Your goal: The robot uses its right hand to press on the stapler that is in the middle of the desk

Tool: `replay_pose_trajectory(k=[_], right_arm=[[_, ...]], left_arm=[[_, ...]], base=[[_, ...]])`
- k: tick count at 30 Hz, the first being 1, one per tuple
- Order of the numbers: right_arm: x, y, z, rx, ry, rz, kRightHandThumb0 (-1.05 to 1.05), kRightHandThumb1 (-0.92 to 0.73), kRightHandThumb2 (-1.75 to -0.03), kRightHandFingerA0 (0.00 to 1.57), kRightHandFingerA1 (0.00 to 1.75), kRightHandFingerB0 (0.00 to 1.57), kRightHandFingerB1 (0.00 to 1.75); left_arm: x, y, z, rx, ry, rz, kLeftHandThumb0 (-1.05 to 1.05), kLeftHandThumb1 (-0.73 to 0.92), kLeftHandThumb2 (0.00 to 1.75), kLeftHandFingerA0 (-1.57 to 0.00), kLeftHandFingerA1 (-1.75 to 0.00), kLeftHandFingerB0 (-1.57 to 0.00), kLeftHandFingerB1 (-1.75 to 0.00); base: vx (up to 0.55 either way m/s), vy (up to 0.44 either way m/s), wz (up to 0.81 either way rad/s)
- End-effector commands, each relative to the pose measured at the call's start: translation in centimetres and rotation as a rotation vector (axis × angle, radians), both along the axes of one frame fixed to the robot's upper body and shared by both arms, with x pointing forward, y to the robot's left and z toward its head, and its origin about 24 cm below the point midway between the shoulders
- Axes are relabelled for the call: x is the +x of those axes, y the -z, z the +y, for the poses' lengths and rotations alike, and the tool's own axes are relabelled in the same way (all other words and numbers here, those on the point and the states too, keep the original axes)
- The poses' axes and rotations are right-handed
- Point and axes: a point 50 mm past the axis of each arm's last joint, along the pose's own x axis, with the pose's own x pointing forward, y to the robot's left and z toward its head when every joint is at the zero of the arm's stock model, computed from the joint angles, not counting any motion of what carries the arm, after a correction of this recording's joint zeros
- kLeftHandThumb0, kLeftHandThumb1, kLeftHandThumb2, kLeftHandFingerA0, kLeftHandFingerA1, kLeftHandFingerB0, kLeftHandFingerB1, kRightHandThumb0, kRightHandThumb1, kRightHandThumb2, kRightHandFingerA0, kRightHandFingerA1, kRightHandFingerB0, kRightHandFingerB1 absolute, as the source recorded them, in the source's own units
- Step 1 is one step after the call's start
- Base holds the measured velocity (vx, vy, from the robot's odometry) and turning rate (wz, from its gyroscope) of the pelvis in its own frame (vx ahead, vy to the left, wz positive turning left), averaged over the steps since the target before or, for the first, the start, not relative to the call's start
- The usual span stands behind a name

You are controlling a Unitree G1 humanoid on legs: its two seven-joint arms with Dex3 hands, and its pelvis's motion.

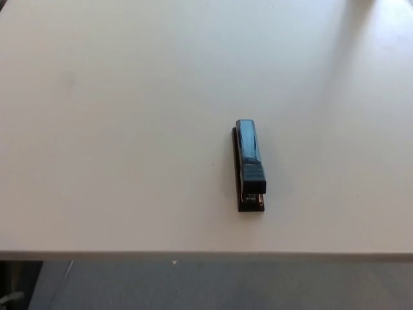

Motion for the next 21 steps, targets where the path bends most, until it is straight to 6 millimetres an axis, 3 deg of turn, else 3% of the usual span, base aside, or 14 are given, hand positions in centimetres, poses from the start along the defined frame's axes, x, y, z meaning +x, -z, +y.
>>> replay_pose_trajectory(k=[1,4,8,11,12,14,16,18,20,21], right_arm=[[0.7,-1.3,-2.7,0.058,0.135,-0.069,-0.12,-0.59,-0.90,1.34,1.18,0.90,1.13],[0.4,-1.4,-3.9,0.123,0.211,-0.079,-0.01,-0.53,-0.99,1.27,1.32,0.79,1.27],[-0.5,-1.7,-5.4,0.129,0.294,-0.082,0.04,-0.51,-1.07,1.24,1.31,0.72,1.26],[-1.4,-1.8,-6.4,0.149,0.367,-0.101,-0.01,-0.56,-1.02,1.22,1.29,0.71,1.18],[-2.4,-2.1,-7.3,0.032,0.496,-0.064,-0.04,-0.54,-0.93,1.31,1.10,0.87,1.06],[-3.2,-2.4,-8.0,0.026,0.548,-0.078,-0.07,-0.73,-0.78,1.24,1.12,0.81,1.11],[-3.4,-2.7,-8.4,0.012,0.567,-0.092,-0.07,-0.75,-0.79,1.21,1.17,0.80,1.17],[-4.7,-3.3,-9.8,-0.064,0.637,-0.056,-0.16,-0.79,-0.69,1.22,1.06,0.80,1.13],[-5.5,-3.9,-10.7,-0.066,0.695,-0.096,-0.15,-0.79,-0.68,1.21,1.13,0.76,1.15],[-6.0,-4.2,-11.3,-0.038,0.735,-0.131,-0.15,-0.81,-0.64,1.23,1.08,0.76,1.14]], left_arm=[[0.5,-1.2,1.1,0.003,-0.003,-0.094,-0.80,0.84,0.66,-0.24,-0.34,-0.22,-0.28],[0.5,-1.4,1.2,0.030,0.018,-0.095,-0.78,0.88,0.67,-0.25,-0.34,-0.23,-0.29],[0.6,-1.3,1.2,0.010,-0.001,-0.099,-0.79,0.86,0.65,-0.25,-0.35,-0.23,-0.28],[0.4,-1.2,1.1,0.003,-0.005,-0.098,-0.79,0.85,0.66,-0.24,-0.35,-0.22,-0.28],[0.3,-1.2,1.2,0.011,-0.008,-0.093,-0.79,0.85,0.66,-0.26,-0.34,-0.23,-0.28],[0.2,-1.2,1.2,0.009,-0.005,-0.092,-0.79,0.85,0.67,-0.25,-0.35,-0.22,-0.28],[0.5,-1.2,1.2,0.006,-0.006,-0.095,-0.78,0.87,0.67,-0.24,-0.34,-0.23,-0.29],[0.6,-1.4,1.2,0.013,0.007,-0.101,-0.80,0.87,0.67,-0.23,-0.35,-0.22,-0.28],[0.6,-1.3,1.2,0.011,0.003,-0.094,-0.79,0.87,0.67,-0.23,-0.34,-0.22,-0.28],[0.6,-1.3,1.2,0.008,0.002,-0.094,-0.78,0.87,0.67,-0.22,-0.34,-0.21,-0.28]], base=[[0.00,0.000,0.00],[0.00,0.000,0.00],[0.00,0.000,0.00],[0.00,0.000,0.00],[0.00,0.000,0.00],[0.00,0.000,0.00],[0.00,0.000,0.00],[0.00,0.000,0.00],[0.00,0.000,0.00],[0.00,0.000,0.00]])
